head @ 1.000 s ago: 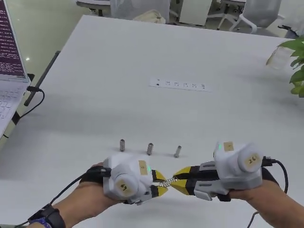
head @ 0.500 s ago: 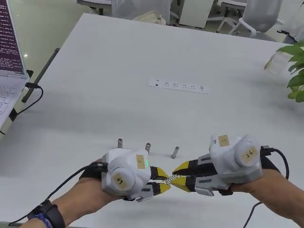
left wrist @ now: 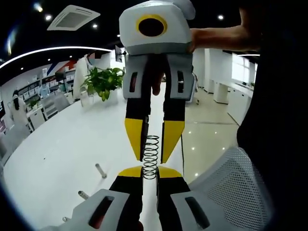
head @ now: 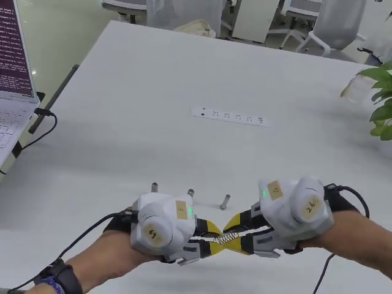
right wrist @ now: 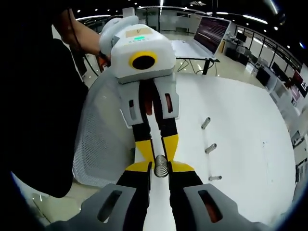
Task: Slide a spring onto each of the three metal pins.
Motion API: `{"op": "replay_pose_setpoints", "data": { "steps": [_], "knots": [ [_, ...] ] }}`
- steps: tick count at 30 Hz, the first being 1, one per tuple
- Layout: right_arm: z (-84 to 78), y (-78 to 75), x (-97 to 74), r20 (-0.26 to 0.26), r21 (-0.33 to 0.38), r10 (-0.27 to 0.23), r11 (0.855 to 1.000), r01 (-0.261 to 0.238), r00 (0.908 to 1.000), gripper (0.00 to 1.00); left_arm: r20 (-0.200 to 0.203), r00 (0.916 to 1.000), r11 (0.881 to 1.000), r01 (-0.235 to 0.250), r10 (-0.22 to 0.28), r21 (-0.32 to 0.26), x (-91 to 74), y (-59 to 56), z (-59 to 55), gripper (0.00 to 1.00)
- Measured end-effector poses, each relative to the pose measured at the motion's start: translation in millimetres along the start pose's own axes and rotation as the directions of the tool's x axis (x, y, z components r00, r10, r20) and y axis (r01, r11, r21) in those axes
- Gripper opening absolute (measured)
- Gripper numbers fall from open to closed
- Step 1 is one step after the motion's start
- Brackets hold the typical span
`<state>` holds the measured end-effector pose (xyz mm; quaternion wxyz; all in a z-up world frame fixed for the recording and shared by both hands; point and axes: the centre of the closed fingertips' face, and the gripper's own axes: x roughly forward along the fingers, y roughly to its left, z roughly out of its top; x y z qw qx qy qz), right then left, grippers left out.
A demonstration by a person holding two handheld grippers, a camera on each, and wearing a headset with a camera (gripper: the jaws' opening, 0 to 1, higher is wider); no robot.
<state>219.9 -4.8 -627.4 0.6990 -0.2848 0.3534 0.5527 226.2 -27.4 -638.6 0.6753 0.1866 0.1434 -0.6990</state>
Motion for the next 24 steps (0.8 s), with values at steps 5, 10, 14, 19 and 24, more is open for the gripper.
{"op": "replay_pose_setpoints", "data": {
  "steps": [5, 10, 14, 19, 24],
  "knots": [
    [3.5, -0.6, 1.3, -0.014, -0.045, 0.012, 0.999, -0.013, 0.9998, 0.11, 0.01, 0.9999, 1.0, 0.003, -0.003, -0.008, -1.8, 0.6, 3.1, 0.02],
    [2.8, 1.1, 2.7, -0.041, -0.093, 0.029, 0.995, -0.033, 0.9987, 0.1, 0.009, 0.9999, 1.0, 0.01, -0.01, -0.011, -2.7, -0.4, 3.1, 0.02],
    [0.2, 2.6, 3.0, -0.064, -0.128, 0.042, 0.99, -0.05, 0.9971, 0.1, 0.013, 0.9998, 1.0, 0.018, -0.018, -0.017, -2.6, -1.5, 3.2, 0.02],
    [-1.1, 1.3, 2.9, -0.074, -0.152, 0.039, 0.987, -0.05, 0.9965, 0.09, 0.017, 0.9996, 1.0, 0.022, -0.022, -0.021, -1.7, -1.2, 3.5, 0.02],
    [-2.4, 1.5, 3.0, -0.07, -0.145, 0.043, 0.988, -0.053, 0.9966, 0.08, 0.016, 0.9995, 0.999, 0.029, -0.028, -0.025, 0.2, -2.0, 2.4, 0.02]
  ]
}}
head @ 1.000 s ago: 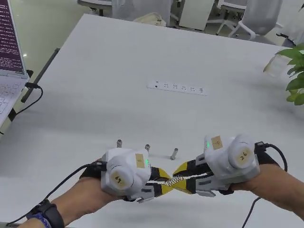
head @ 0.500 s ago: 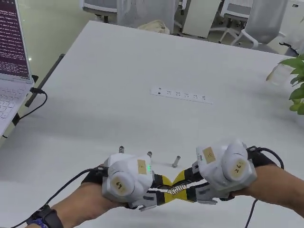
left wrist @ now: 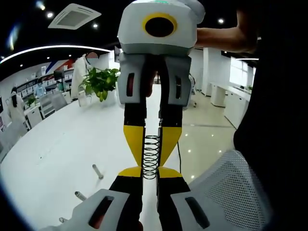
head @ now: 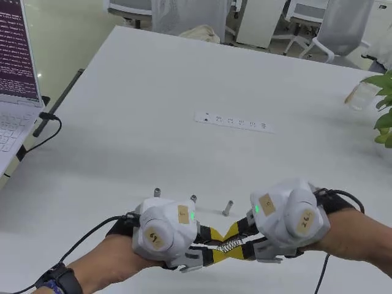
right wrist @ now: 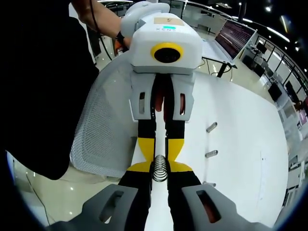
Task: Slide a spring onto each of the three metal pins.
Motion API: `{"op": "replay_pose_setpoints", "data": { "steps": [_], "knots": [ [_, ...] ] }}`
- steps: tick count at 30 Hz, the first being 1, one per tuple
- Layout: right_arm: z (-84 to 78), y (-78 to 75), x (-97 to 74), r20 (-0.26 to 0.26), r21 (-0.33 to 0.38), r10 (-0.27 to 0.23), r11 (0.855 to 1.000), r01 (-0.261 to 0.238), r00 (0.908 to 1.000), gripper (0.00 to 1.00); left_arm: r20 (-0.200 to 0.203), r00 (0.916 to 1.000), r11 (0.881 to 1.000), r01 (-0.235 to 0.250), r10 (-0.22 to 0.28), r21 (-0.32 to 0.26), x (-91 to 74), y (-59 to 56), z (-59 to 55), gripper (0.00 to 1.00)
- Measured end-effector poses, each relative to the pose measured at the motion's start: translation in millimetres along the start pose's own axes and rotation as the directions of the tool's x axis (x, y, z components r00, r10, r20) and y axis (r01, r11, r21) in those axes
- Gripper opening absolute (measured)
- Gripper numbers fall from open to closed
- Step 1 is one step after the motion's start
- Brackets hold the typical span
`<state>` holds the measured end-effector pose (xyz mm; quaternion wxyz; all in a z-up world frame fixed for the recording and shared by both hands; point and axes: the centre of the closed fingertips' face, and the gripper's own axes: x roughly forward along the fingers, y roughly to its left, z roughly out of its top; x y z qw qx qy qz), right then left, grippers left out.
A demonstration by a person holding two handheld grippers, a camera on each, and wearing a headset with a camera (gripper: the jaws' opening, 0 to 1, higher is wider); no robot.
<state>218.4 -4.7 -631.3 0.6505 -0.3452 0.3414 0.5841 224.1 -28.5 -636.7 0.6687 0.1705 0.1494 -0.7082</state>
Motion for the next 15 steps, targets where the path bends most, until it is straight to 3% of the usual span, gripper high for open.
{"op": "replay_pose_setpoints", "data": {
  "steps": [9, 11, 15],
  "knots": [
    [-4.4, 2.9, 5.3, -0.001, 0.029, 0.002, 1.0, -0.002, 1.0, 0.08, -0.037, 0.9993, 1.0, -0.005, 0.005, -0.001, 4.0, -1.1, -10.0, 0.06],
    [-4.4, 5.4, 6.7, 0.008, 0.083, 0.008, 0.997, -0.009, 0.9999, 0.08, -0.047, 0.9988, 1.0, -0.01, 0.009, -0.01, 3.4, -1.0, -13.6, 0.07],
    [-5.1, 4.5, 7.4, 0.018, 0.078, -0.004, 0.997, 0.002, 0.9998, 0.08, -0.048, 0.9985, 0.999, -0.029, 0.027, -0.033, -0.9, 0.7, -17.6, 0.09]
  ]
}}
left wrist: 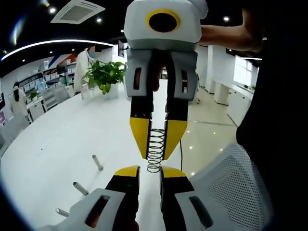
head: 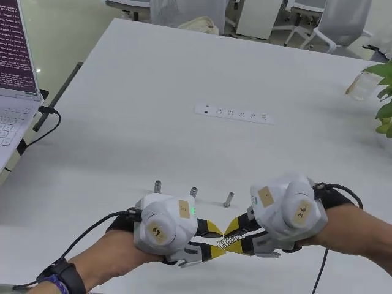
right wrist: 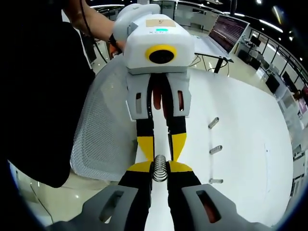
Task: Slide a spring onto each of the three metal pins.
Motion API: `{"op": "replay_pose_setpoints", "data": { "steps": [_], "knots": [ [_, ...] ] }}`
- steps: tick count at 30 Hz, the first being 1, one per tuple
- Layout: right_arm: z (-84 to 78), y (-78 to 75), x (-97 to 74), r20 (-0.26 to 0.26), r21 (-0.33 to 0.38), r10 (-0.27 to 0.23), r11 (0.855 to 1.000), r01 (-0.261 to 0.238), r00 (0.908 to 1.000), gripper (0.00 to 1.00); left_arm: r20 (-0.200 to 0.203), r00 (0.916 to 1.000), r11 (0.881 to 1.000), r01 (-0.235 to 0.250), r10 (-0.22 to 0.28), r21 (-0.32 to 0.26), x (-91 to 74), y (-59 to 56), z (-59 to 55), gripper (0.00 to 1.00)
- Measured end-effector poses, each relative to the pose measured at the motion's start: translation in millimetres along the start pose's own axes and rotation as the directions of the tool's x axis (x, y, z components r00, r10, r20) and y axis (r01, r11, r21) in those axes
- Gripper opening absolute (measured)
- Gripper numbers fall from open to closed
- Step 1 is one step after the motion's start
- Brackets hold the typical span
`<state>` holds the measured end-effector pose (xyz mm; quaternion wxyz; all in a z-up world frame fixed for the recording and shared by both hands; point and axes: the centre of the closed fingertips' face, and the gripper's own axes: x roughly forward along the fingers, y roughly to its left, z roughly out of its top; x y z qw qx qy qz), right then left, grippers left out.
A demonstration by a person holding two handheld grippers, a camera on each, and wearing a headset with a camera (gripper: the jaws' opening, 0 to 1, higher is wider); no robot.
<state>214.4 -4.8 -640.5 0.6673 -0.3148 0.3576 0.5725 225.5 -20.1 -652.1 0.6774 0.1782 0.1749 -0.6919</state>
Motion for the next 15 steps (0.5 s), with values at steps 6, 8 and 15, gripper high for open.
{"op": "replay_pose_setpoints", "data": {
  "steps": [6, 8, 15],
  "knots": [
    [-7.8, 0.1, 1.7, -0.01, 0.007, -0.002, 1.0, 0.002, 0.9999, 0.08, -0.018, 0.9995, 1.0, -0.026, 0.026, -0.014, -6.3, 2.8, -9.8, 0.09],
    [-9.5, -0.8, 0.7, -0.009, 0.012, -0.005, 1.0, 0.005, 0.9999, 0.08, -0.02, 0.9992, 0.999, -0.036, 0.035, -0.023, -9.1, 4.3, -12.0, 0.1],
    [-18.1, -8.8, -3.4, -0.011, 0.034, -0.025, 0.999, 0.026, 0.9996, 0.08, -0.029, 0.9964, 0.996, -0.08, 0.079, -0.045, -20.1, 12.0, -21.1, 0.12]
  ]
}}
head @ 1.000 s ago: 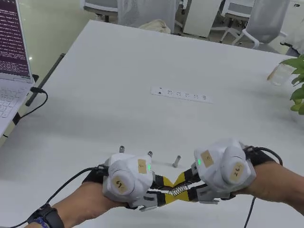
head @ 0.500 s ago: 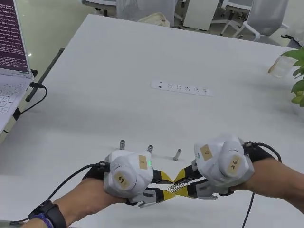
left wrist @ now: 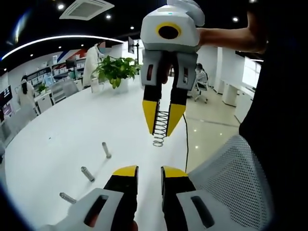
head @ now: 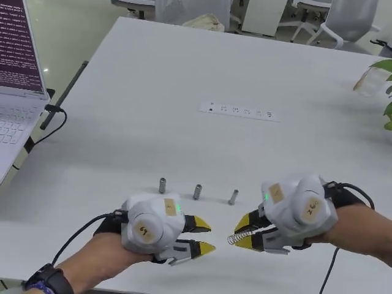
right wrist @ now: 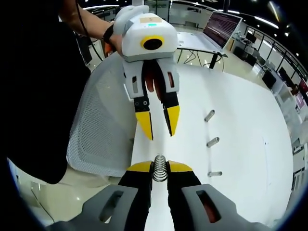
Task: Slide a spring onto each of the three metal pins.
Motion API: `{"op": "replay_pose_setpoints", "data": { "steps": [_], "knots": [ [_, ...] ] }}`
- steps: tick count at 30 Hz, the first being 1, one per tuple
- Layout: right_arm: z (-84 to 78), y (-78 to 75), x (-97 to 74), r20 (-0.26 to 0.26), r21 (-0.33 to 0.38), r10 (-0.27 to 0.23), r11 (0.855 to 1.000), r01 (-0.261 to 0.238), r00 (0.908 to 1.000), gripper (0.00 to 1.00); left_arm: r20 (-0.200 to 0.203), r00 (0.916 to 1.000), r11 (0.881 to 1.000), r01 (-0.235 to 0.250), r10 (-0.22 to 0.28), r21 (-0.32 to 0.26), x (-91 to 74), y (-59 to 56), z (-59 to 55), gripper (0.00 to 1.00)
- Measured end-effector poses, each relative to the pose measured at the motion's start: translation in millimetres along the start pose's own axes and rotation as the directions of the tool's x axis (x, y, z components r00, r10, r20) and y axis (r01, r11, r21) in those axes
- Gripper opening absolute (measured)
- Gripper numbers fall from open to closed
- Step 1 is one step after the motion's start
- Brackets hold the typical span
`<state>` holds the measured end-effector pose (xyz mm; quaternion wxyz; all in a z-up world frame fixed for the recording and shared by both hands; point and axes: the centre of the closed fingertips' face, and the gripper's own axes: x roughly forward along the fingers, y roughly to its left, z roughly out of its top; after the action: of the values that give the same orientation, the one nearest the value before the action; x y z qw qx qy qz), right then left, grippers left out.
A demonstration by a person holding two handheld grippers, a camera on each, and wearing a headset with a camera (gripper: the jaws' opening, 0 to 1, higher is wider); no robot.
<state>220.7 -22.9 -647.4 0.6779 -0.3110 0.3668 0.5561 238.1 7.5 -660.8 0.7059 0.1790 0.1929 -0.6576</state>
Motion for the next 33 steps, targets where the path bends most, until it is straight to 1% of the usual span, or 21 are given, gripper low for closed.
{"op": "replay_pose_setpoints", "data": {
  "steps": [2, 9, 13, 17, 19, 24, 27, 30, 33],
  "knots": [
    [-3.4, -3.3, -0.1, -0.004, 0.006, -0.008, 1.0, 0.008, 1.0, 0.08, 0.004, 0.9999, 1.0, -0.014, 0.014, -0.019, -3.2, 3.7, -1.9, 0.13],
    [-11.9, -10.1, -1.4, -0.02, 0.014, -0.014, 1.0, 0.015, 0.9997, 0.08, 0.008, 0.9982, 0.997, -0.059, 0.059, -0.043, -15.4, 13.5, -7.1, 0.15],
    [-14.5, -14.6, -0.9, -0.028, 0.016, -0.013, 1.0, 0.014, 0.9995, 0.08, 0.004, 0.9959, 0.994, -0.09, 0.091, -0.067, -22.1, 19.8, -13.3, 0.17],
    [-15.9, -19.2, -0.6, -0.028, 0.018, -0.014, 1.0, 0.015, 0.9995, 0.08, -0.001, 0.9935, 0.99, -0.113, 0.114, -0.081, -28.2, 24.2, -19.4, 0.19],
    [-19.0, -22.1, 0.8, -0.037, 0.019, -0.014, 1.0, 0.014, 0.9992, 0.08, -0.007, 0.9915, 0.988, -0.13, 0.13, -0.086, -32.8, 26.9, -22.7, 0.2],
    [-22.3, -27.0, 1.9, -0.048, 0.02, -0.008, 1.0, 0.009, 0.9988, 0.08, -0.011, 0.9867, 0.98, -0.163, 0.162, -0.114, -43.6, 33.6, -30.5, 0.21],
    [-24.3, -31.3, 2.9, -0.057, 0.019, -0.009, 1.0, 0.01, 0.9984, 0.08, -0.018, 0.9817, 0.973, -0.19, 0.189, -0.132, -51.7, 38.8, -36.9, 0.23],
    [-24.9, -35.0, 3.3, -0.057, 0.021, -0.009, 1.0, 0.01, 0.9983, 0.08, -0.02, 0.9767, 0.965, -0.214, 0.214, -0.15, -59.6, 43.8, -41.0, 0.24],
    [-26.0, -37.6, 4.0, -0.059, 0.018, -0.004, 1.0, 0.005, 0.9982, 0.08, -0.018, 0.9697, 0.954, -0.243, 0.244, -0.177, -69.1, 50.3, -45.0, 0.25]
  ]
}}
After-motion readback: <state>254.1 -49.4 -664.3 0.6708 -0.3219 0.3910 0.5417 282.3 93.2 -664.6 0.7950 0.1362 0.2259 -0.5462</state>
